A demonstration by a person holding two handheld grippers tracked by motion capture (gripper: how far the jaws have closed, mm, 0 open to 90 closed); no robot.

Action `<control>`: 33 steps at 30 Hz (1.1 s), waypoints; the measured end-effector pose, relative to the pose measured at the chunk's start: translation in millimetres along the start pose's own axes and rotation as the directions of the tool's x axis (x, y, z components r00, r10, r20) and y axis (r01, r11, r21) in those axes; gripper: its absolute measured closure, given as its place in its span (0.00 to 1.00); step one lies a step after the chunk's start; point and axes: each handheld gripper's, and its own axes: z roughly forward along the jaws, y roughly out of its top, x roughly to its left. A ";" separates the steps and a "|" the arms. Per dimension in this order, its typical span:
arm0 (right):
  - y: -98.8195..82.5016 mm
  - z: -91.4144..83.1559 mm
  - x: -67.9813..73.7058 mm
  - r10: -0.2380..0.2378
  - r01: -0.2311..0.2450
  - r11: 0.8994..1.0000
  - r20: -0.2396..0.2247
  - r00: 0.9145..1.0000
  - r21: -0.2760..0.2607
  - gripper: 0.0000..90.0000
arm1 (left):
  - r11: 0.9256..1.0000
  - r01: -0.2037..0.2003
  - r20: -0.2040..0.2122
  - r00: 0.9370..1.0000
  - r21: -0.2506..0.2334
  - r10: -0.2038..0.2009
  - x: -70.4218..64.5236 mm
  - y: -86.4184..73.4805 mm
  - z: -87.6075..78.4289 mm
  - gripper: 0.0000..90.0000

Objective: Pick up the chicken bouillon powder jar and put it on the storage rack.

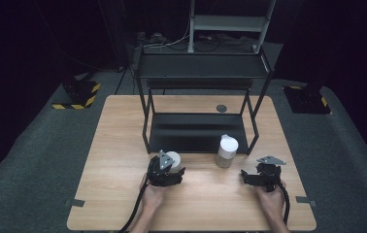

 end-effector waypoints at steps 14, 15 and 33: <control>0.0 0.0 0.0 0.000 0.000 1.000 0.000 1.000 0.000 0.04 | 1.000 0.014 0.081 0.997 0.008 -0.015 22.0 35.8 -20.9 0.35; -0.1 0.1 0.1 0.000 0.000 1.000 0.001 1.000 -0.001 0.04 | 1.000 0.019 0.091 0.996 0.004 -0.019 24.2 38.5 -22.6 0.35; 0.4 0.2 0.3 0.001 -0.001 1.000 0.001 1.000 0.001 0.04 | 0.998 -0.059 0.139 0.989 0.026 0.054 36.4 136.3 -48.3 0.35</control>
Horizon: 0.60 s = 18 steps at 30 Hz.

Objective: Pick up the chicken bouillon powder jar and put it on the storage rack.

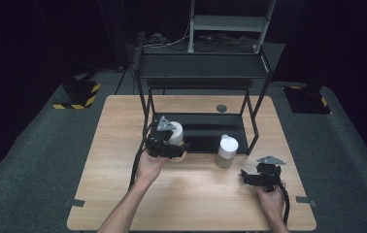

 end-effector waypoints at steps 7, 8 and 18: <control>-0.1 0.0 -0.1 -0.001 0.001 1.000 0.000 1.000 0.000 0.04 | 1.000 -0.001 0.025 1.000 -0.020 0.001 8.1 38.8 -18.7 0.35; -0.1 0.0 -0.1 -0.001 0.001 1.000 0.000 1.000 0.000 0.04 | 1.000 -0.001 0.025 1.000 -0.020 0.001 8.1 38.8 -18.7 0.35; 0.1 0.1 0.1 0.000 0.000 1.000 0.000 1.000 0.000 0.04 | 0.999 -0.023 0.012 1.000 -0.037 0.023 16.9 99.6 -49.9 0.35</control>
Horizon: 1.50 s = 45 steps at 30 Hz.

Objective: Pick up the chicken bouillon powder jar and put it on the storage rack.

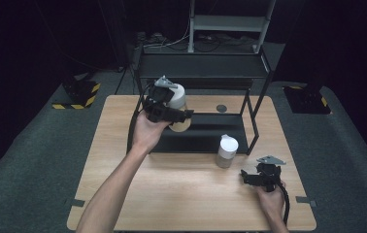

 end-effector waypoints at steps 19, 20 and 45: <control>-0.2 0.1 0.0 0.001 -0.001 1.000 0.000 1.000 -0.001 0.04 | 0.999 0.035 -0.096 0.995 -0.032 -0.038 3.9 87.6 -27.7 0.35; -0.1 0.0 -0.1 -0.001 0.001 1.000 0.000 1.000 -0.001 0.04 | 0.998 0.047 -0.112 0.992 -0.038 -0.051 4.8 91.9 -24.8 0.35; -0.3 0.0 0.0 -0.001 0.001 1.000 0.000 1.000 -0.001 0.04 | 0.987 0.156 -0.328 0.934 0.032 -0.137 14.8 132.5 39.0 0.35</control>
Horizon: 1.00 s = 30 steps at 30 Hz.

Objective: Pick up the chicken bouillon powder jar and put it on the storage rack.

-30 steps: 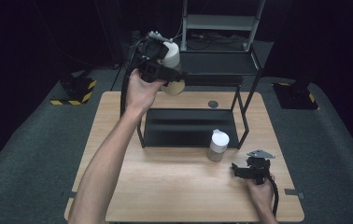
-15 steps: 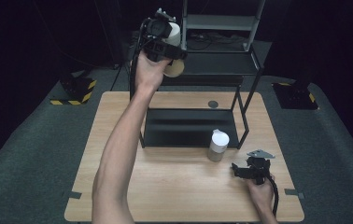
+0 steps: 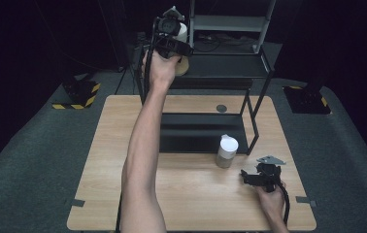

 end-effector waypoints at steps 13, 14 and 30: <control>0.0 0.0 0.0 0.000 0.000 1.000 0.000 1.000 0.000 0.04 | 1.000 -0.008 0.014 1.000 -0.015 0.008 5.9 -4.9 1.1 0.35; 0.0 0.0 0.0 0.000 0.000 1.000 0.000 1.000 0.000 0.04 | 1.000 -0.008 0.014 1.000 -0.015 0.008 5.9 -4.9 1.1 0.34; 0.1 0.1 -0.1 0.000 0.000 1.000 0.000 1.000 0.000 0.04 | 0.994 -0.008 -0.065 0.998 -0.109 0.001 -6.3 -41.5 -21.9 0.00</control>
